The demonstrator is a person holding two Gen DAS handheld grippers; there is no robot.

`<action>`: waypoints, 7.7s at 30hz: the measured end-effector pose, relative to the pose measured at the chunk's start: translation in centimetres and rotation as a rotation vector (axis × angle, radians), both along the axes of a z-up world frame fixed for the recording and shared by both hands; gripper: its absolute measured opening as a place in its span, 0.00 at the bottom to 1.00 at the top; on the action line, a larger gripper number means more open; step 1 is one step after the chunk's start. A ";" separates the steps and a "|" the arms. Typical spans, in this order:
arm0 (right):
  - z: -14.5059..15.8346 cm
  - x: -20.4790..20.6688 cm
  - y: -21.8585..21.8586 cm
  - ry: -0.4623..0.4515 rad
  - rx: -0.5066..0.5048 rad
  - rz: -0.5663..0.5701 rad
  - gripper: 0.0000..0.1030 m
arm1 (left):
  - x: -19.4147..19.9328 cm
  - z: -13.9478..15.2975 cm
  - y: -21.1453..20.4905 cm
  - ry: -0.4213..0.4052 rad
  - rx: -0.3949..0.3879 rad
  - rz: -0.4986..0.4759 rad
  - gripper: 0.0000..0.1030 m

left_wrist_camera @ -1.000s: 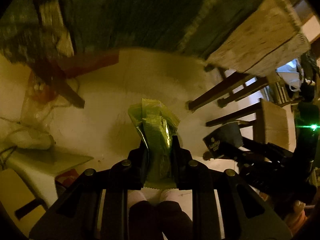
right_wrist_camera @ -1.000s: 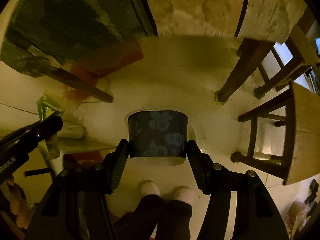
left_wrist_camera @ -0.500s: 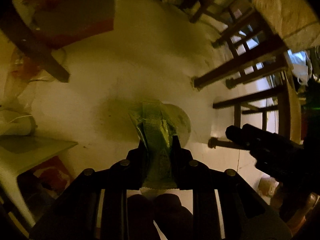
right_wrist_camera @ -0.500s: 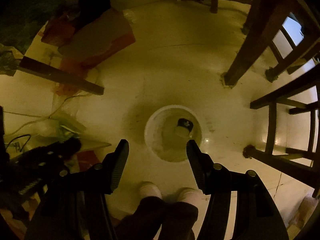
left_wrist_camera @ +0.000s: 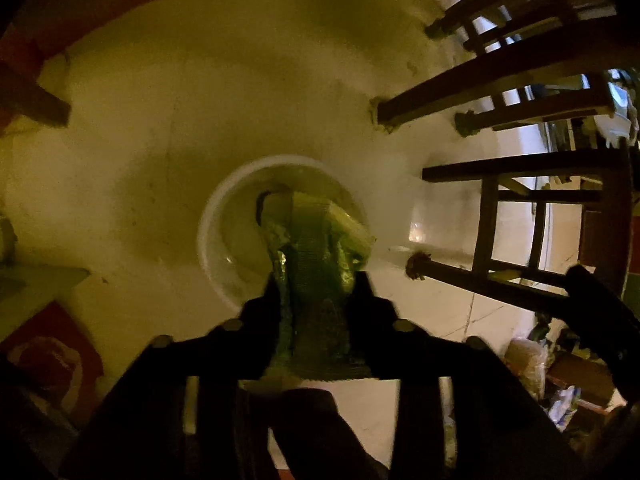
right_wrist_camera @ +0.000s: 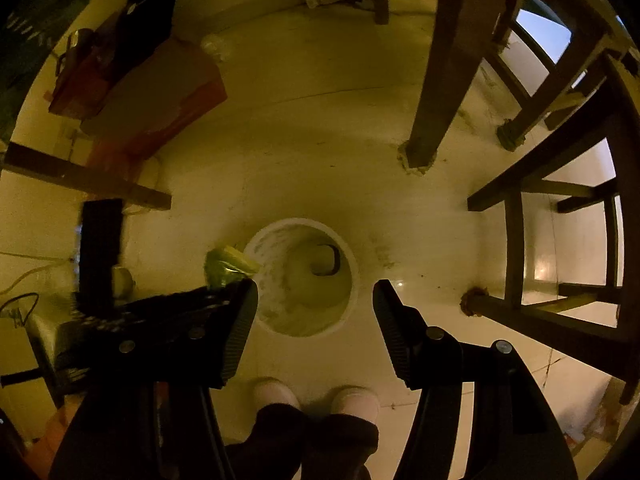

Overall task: Collect trash
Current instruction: 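Open the left gripper to drop the green wrapper into the bowl, then raise both tools back toward the table, then grasp the foil ball with the right gripper while the left grasps the dark bottle, then lift the foil ball and dark bottle and carry both toward the bowl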

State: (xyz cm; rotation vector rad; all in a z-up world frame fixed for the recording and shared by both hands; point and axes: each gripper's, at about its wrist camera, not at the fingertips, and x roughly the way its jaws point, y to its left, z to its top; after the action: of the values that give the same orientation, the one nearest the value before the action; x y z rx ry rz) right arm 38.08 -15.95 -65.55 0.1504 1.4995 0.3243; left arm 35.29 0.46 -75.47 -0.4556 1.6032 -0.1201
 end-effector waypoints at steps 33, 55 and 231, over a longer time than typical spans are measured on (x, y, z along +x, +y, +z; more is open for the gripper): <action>14.9 -0.1 0.4 -0.068 0.041 0.054 0.55 | -2.3 22.7 2.4 -0.216 0.148 0.017 0.57; 46.7 -1.8 1.3 -0.476 0.127 0.011 0.55 | -7.9 61.9 7.7 -0.807 0.260 0.087 0.57; 57.8 11.8 -2.7 -0.734 0.256 0.008 0.41 | 3.1 73.3 4.0 -1.092 0.328 0.114 0.40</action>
State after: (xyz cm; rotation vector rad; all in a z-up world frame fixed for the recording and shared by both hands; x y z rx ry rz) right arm 49.90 -18.65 -7.76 0.2012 0.7299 0.5121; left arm 38.40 4.46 -2.15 -0.1551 0.5032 -0.0050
